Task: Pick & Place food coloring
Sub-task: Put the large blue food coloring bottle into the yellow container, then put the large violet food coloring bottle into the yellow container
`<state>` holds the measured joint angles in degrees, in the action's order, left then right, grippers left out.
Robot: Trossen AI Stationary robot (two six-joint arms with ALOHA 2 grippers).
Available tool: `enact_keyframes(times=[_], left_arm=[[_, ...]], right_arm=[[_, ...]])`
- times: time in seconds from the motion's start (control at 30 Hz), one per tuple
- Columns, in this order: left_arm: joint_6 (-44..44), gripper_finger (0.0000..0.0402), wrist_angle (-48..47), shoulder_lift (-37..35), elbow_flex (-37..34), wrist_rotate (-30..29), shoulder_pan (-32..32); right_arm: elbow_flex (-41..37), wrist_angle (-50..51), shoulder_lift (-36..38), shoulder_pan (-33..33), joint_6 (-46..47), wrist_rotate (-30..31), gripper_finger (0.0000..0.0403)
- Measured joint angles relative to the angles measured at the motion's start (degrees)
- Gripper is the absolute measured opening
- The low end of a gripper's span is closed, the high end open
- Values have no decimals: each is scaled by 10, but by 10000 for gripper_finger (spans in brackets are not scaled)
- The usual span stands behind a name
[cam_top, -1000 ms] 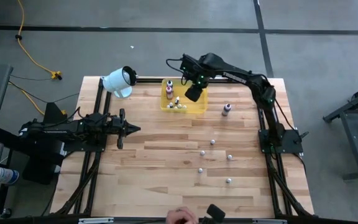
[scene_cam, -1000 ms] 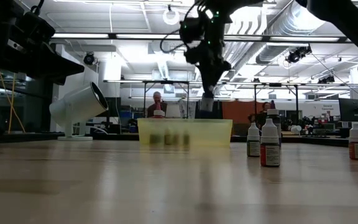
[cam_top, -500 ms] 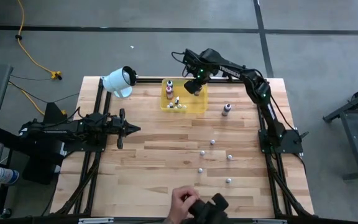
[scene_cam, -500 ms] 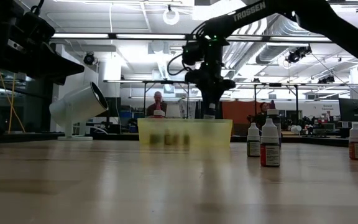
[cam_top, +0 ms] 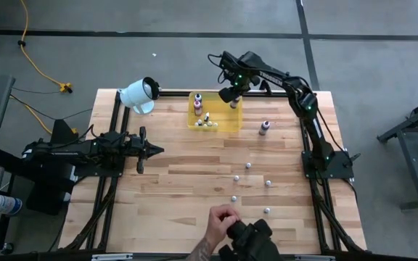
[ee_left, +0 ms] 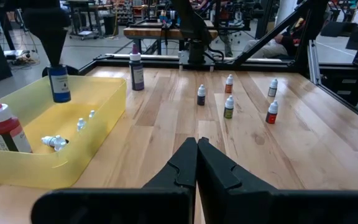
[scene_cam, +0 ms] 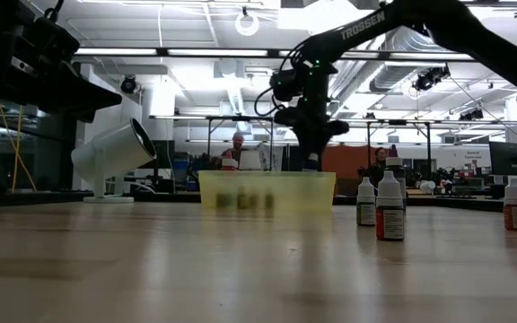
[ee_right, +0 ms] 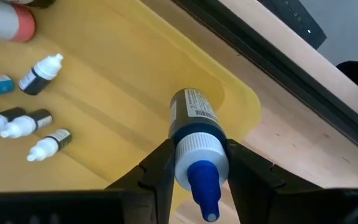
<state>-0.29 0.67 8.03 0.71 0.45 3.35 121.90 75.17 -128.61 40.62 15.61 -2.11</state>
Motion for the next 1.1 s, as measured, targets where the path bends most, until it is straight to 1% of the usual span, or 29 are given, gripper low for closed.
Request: enact_keyframes(times=[0.23,0.67,0.77,0.93,1.1], left_arm=[[0,0,0,0,0,0,0],[0,0,0,0,0,0,0],[0,0,0,0,0,0,0],[0,0,0,0,0,0,0],[0,0,0,0,0,0,0]], right_arm=[[-2,0,-19,3,-6,1,120],[-2,-23,-20,1,-2,8,147],[-2,-26,-20,-1,-5,9,161],[-1,-39,-17,-3,-15,32,196],[38,-22,-14,-3,-35,45,234]])
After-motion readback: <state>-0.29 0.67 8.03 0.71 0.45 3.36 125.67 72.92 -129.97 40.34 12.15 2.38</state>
